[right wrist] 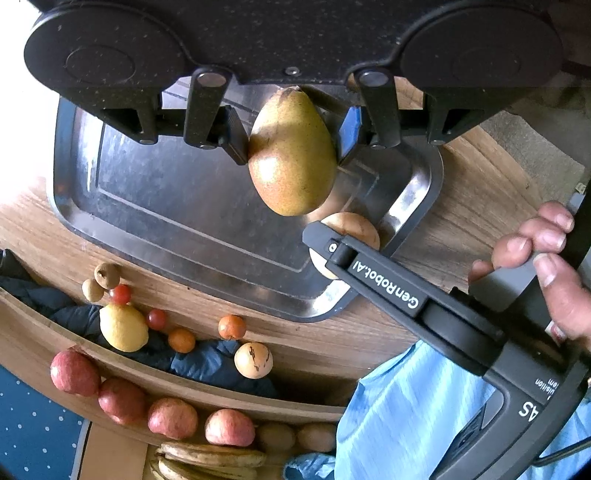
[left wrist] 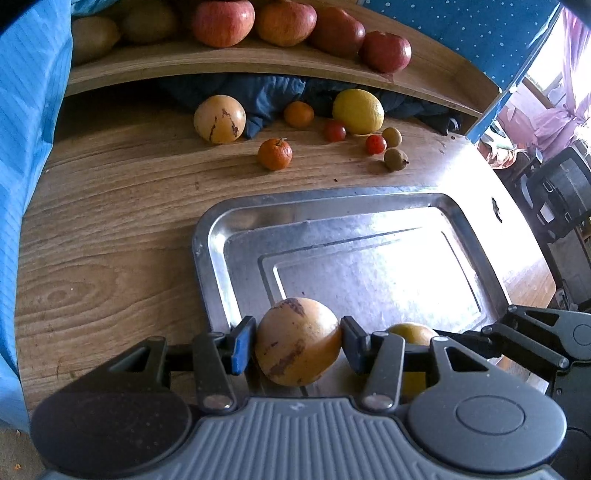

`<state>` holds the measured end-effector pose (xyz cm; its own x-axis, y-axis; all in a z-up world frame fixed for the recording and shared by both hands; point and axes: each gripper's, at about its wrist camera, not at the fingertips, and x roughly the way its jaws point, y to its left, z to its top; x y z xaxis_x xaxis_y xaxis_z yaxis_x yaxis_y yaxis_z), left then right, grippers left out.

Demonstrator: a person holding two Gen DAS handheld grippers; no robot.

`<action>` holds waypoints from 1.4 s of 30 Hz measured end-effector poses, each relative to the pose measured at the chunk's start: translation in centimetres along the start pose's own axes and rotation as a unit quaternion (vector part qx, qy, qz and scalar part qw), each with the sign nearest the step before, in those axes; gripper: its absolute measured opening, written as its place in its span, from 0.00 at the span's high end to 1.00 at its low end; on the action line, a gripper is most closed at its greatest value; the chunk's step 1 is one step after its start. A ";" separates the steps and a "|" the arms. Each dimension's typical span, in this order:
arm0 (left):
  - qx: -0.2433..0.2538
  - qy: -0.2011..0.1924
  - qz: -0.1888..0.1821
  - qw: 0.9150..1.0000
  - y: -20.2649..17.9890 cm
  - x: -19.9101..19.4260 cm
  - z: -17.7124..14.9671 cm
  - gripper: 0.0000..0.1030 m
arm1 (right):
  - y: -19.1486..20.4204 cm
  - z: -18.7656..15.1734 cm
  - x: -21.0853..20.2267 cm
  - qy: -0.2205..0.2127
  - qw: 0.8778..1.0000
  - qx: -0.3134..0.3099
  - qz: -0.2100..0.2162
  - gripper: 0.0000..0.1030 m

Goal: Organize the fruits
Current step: 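Carry the pale fruit and mango with both tools over the steel tray, then lower both fruits onto the tray and open both tools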

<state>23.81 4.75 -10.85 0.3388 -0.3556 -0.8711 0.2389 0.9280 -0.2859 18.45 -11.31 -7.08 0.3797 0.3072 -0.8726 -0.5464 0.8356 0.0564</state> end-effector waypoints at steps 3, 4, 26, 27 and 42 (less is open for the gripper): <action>0.003 -0.001 0.002 1.000 -0.1 -0.1 0.0 0.48 | 0.2 -0.1 0.0 -0.002 1.000 -0.005 -0.002 0.48; 0.003 -0.002 0.003 1.000 -0.1 -0.2 0.0 0.48 | 0.2 -0.1 0.0 -0.002 1.000 -0.006 -0.003 0.48; -0.032 -0.040 0.050 0.997 -2.9 -3.6 -3.1 0.23 | -0.5 -2.4 -2.7 -0.028 0.999 -0.017 0.012 0.27; -0.034 -0.043 0.053 0.997 -3.1 -3.9 -3.3 0.22 | -0.6 -2.7 -3.0 -0.031 0.999 -0.018 0.011 0.25; -0.045 -0.049 0.105 0.992 -5.5 -7.1 -8.3 0.03 | -2.0 -6.2 -6.8 -0.055 0.998 -0.009 0.002 0.02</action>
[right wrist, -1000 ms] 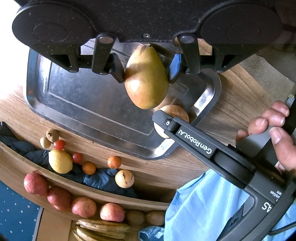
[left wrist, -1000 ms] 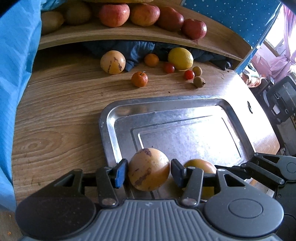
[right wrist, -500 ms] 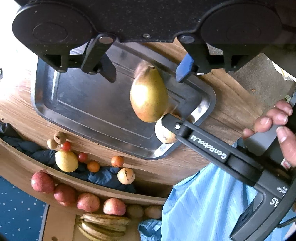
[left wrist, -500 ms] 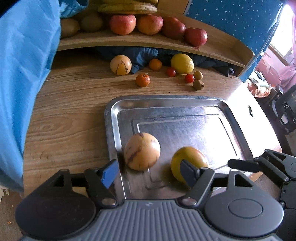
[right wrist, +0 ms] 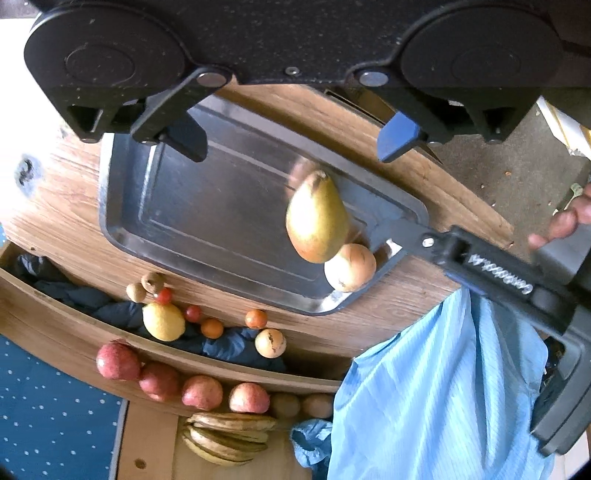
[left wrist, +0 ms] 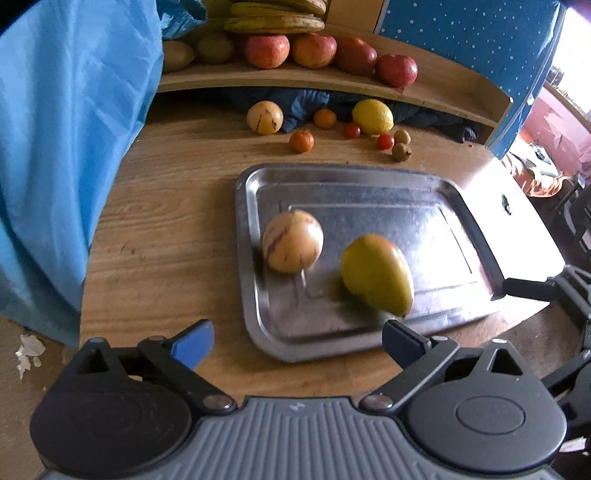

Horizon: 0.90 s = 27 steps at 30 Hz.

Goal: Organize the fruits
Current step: 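Lower both fruits onto the tray and open both tools, then reach the left tool to the small orange while the right tool reaches the brown fruit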

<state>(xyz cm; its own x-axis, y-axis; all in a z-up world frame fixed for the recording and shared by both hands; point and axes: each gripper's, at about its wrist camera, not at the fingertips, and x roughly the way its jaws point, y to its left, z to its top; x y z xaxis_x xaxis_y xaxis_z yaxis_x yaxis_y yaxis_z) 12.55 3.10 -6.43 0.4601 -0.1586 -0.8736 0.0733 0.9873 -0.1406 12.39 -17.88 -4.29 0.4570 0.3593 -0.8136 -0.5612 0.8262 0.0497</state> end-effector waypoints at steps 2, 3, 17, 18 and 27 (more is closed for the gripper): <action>0.000 0.005 0.008 1.000 -0.2 -0.2 -0.8 0.02 | -0.3 -0.5 -0.4 -0.001 1.000 0.003 -0.001 0.01; 0.000 0.008 0.011 1.000 -0.4 -0.3 -1.1 0.02 | -0.3 -0.8 -0.5 -0.001 1.000 0.004 -0.003 0.01; 0.008 0.019 0.042 0.999 -2.6 -1.0 -2.3 0.01 | -2.2 -3.6 -2.2 0.018 0.999 0.018 -0.043 0.01; 0.009 0.019 0.043 0.999 -2.7 -1.0 -2.2 0.01 | -2.4 -3.7 -2.3 0.019 0.999 0.021 -0.045 0.01; 0.025 0.013 0.046 0.999 -3.1 -0.4 -0.1 0.01 | -4.0 -3.5 -2.2 0.016 0.997 0.040 -0.058 0.01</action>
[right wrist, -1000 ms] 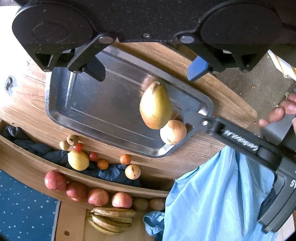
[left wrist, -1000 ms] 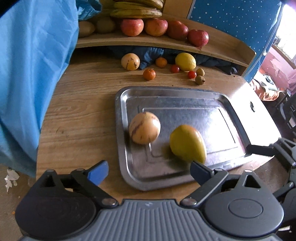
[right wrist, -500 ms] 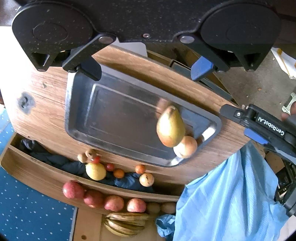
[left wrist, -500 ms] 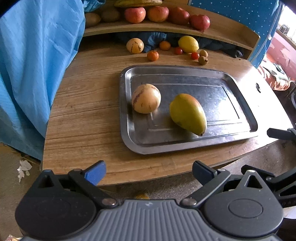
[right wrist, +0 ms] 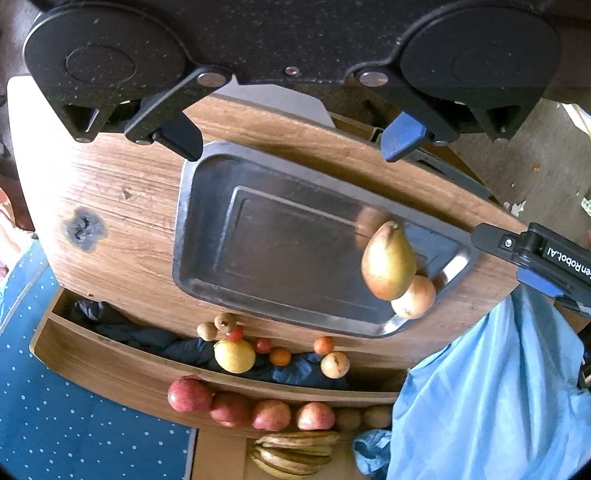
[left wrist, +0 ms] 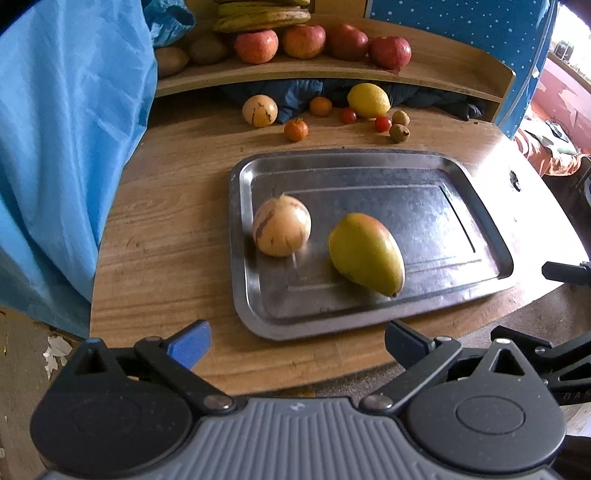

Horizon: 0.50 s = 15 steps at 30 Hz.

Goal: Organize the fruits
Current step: 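Reach the left tool to the small orange while the right tool reaches the brown fruit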

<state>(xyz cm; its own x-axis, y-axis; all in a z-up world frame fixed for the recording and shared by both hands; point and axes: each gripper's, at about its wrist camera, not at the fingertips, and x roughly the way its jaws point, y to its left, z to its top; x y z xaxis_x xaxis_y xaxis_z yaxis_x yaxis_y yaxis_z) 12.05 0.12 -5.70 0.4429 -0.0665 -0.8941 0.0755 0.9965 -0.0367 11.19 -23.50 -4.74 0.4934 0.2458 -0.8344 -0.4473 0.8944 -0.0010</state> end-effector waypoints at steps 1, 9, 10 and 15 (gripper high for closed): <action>0.001 0.000 -0.001 1.000 0.0 0.2 0.4 0.01 | 0.0 0.2 0.1 0.000 1.000 0.002 -0.001 0.01; 0.016 -0.006 -0.009 1.000 0.5 1.5 3.5 0.01 | -1.1 2.2 1.4 -0.004 1.000 0.015 -0.012 0.01; 0.018 -0.007 -0.010 1.000 0.6 1.6 3.9 0.01 | -1.1 2.4 1.6 -0.004 1.000 0.017 -0.013 0.01; 0.018 -0.007 -0.020 1.000 1.4 2.5 5.8 0.01 | -1.2 3.7 2.6 -0.002 1.000 0.022 -0.017 0.01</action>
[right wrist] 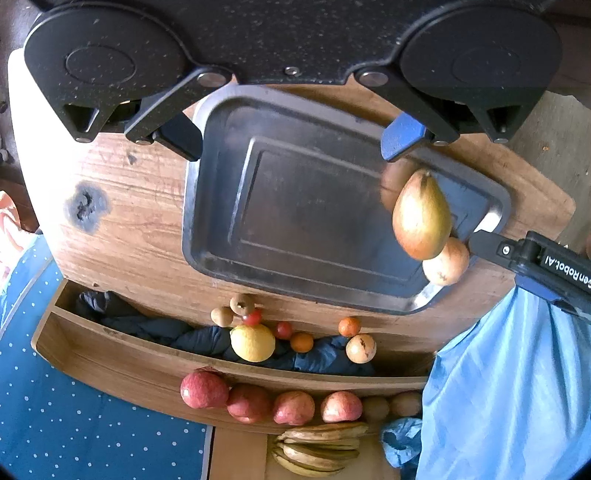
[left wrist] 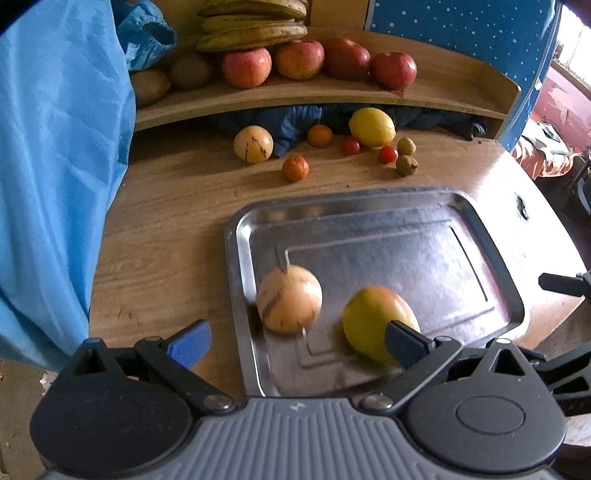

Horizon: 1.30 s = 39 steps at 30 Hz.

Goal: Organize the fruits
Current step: 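Reach the left tool to the small orange while the right tool reaches the brown fruit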

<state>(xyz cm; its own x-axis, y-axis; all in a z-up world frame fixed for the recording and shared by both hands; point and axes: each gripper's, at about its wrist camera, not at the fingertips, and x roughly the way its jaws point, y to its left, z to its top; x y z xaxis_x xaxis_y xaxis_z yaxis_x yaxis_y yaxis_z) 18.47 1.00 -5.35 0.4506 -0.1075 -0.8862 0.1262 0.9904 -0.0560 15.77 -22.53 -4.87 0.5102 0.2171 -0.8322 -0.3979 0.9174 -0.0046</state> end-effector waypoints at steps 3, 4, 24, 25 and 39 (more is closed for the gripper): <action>0.002 -0.002 -0.005 1.000 0.4 0.4 1.0 0.01 | 0.1 0.7 0.6 0.001 1.000 0.002 -0.002 0.01; 0.002 -0.003 -0.006 1.000 0.6 0.6 1.4 0.01 | 0.2 1.0 0.8 0.002 1.000 0.002 -0.002 0.01; 0.011 -0.012 -0.022 1.000 2.7 4.0 7.4 0.01 | 0.1 5.4 4.3 0.003 1.000 0.010 -0.010 0.01; 0.012 -0.012 -0.023 1.000 2.8 4.1 7.7 0.01 | 0.1 5.7 4.5 0.003 1.000 0.009 -0.010 0.01; 0.020 -0.003 -0.044 0.999 3.0 7.3 11.1 0.01 | -0.4 8.5 7.2 0.002 0.999 0.019 -0.029 0.01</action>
<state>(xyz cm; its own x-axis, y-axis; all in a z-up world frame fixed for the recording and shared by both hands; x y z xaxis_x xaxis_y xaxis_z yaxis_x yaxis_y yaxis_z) 31.92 2.19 -6.94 0.4407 -0.1947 -0.8763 0.1999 0.9730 -0.1156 26.11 -18.50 -6.13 0.5276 0.1623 -0.8339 -0.3396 0.9400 -0.0318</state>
